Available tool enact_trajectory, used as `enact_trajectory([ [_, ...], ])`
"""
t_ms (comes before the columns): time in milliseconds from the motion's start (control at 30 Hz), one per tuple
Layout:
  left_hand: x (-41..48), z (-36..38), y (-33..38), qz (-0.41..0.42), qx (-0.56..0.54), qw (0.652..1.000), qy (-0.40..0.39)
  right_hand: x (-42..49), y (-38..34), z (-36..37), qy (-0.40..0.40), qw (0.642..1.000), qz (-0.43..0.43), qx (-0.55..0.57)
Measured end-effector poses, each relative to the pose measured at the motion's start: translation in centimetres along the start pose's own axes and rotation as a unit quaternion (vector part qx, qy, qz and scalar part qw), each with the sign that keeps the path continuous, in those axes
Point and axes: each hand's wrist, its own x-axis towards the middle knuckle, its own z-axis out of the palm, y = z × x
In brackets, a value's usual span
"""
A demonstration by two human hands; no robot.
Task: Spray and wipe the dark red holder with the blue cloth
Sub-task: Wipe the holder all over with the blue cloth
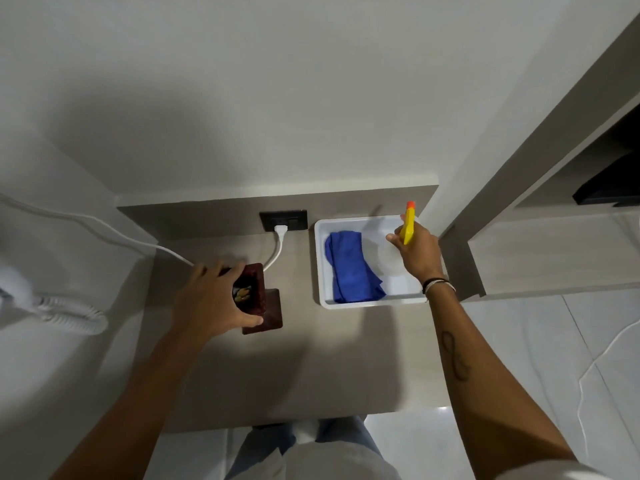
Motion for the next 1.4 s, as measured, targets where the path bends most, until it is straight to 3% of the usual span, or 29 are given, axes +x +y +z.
enact_trajectory([
  [400, 0.4, -0.1, 0.2, 0.028, 0.030, 0.998, -0.041, 0.0, 1.8, 0.5, -0.042, 0.997, 0.044, 0.049],
  [467, 0.5, 0.2, 0.1, 0.030, 0.014, 0.999, -0.040, -2.1, 1.5, 1.1, 0.047, 0.998, 0.032, 0.035],
  [533, 0.5, 0.9, -0.2, 0.043, -0.010, 0.999, -0.020, -5.0, 0.5, 3.3, 0.173, 0.983, -0.062, 0.025],
  [567, 0.4, 1.2, -0.3, 0.050, -0.023, 0.998, -0.010, -6.1, -0.2, 4.8, 0.184, 0.974, -0.127, 0.023],
  [667, 0.4, 1.9, -0.5, 0.064, -0.061, 0.996, 0.000, -6.6, -1.5, 9.6, 0.025, 0.967, -0.233, -0.100],
  [767, 0.5, 2.4, -1.4, 0.085, -0.073, 0.994, 0.000, -3.5, -1.7, 11.9, -0.140, 0.957, -0.129, -0.221],
  [900, 0.4, 3.2, -3.2, 0.078, -0.113, 0.990, -0.008, -0.9, -0.7, 13.3, -0.210, 0.936, -0.062, -0.275],
  [1100, -0.8, 4.4, -7.0, 0.043, -0.274, 0.959, 0.054, -0.5, -1.3, 13.1, -0.096, 0.960, -0.094, -0.245],
  [1200, -1.4, 4.7, -8.7, 0.044, -0.307, 0.949, 0.052, -1.7, -2.4, 11.9, 0.011, 0.987, -0.084, -0.137],
  [1300, -1.8, 5.6, -10.3, 0.030, -0.347, 0.936, 0.054, -4.9, -4.4, 11.1, 0.115, 0.990, -0.081, 0.000],
  [1400, -2.2, 6.7, -11.2, 0.030, -0.385, 0.920, 0.062, -10.8, -7.0, 12.1, 0.129, 0.976, -0.098, 0.145],
])
